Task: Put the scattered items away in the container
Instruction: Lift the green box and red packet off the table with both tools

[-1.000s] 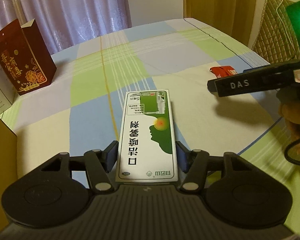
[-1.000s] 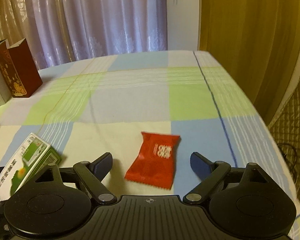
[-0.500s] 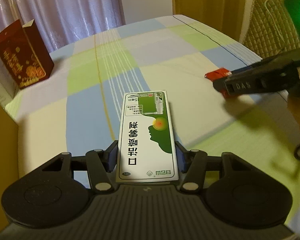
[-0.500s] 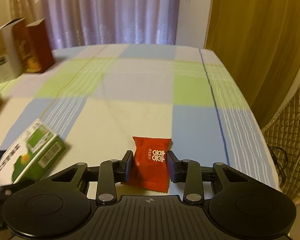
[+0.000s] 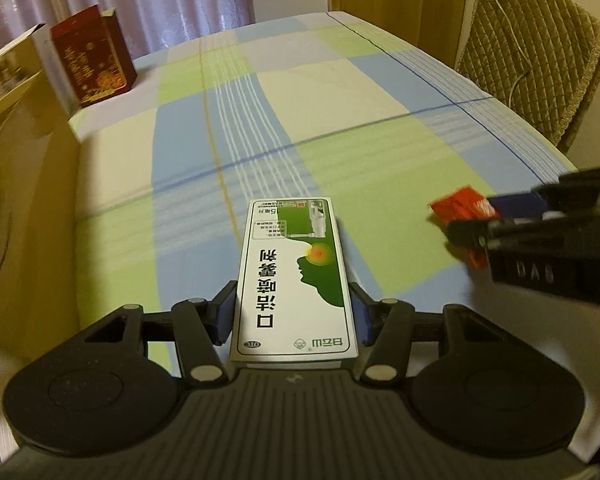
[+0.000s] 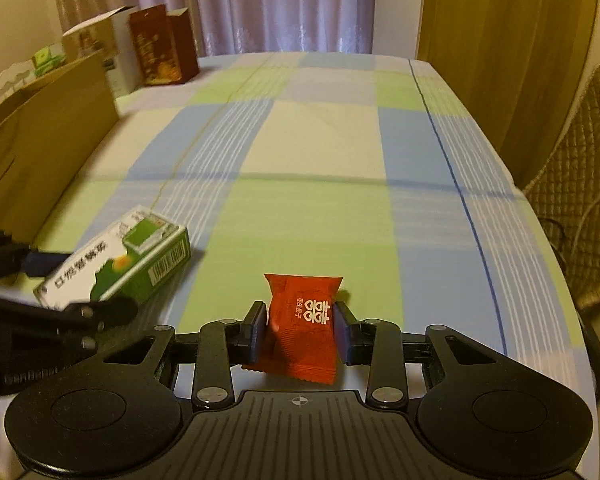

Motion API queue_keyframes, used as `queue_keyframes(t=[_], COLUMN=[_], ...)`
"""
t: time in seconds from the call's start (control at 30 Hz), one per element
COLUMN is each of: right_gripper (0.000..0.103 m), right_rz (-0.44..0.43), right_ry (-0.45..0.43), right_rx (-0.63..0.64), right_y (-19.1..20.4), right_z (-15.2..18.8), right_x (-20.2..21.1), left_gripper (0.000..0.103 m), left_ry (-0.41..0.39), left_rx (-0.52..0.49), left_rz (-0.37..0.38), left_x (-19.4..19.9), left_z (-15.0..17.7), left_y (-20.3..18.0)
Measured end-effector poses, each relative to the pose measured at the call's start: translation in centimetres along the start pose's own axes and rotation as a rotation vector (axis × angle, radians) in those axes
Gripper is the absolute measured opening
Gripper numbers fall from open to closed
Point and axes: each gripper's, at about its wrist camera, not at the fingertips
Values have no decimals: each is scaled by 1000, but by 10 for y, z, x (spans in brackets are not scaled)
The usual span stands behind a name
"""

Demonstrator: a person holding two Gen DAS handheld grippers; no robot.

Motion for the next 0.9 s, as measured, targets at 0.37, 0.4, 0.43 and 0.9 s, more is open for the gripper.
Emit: queue_keyframes(t=[0.37, 0.4, 0.43, 0.9], right_gripper=[72, 73, 73, 72], right_rz=[34, 28, 24, 13], right_ry=[-6, -7, -1, 3], right_rx=[53, 47, 42, 20], right_y=[11, 10, 9, 6], right_z=[21, 22, 22, 23], right_x=[1, 0, -1, -4], left_gripper=[58, 58, 58, 56], left_ry=[7, 8, 9, 22], left_rx=[24, 22, 20, -22], left_rz=[-12, -9, -6, 5], left_x=[5, 3, 2, -12], left_z=[12, 11, 11, 9], left_y=[5, 6, 6, 5])
Point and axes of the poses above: each gripper's, at about its wrist camera, not at the fingertips, and x roughly against the way its jaws point, y to its left, z to its underside
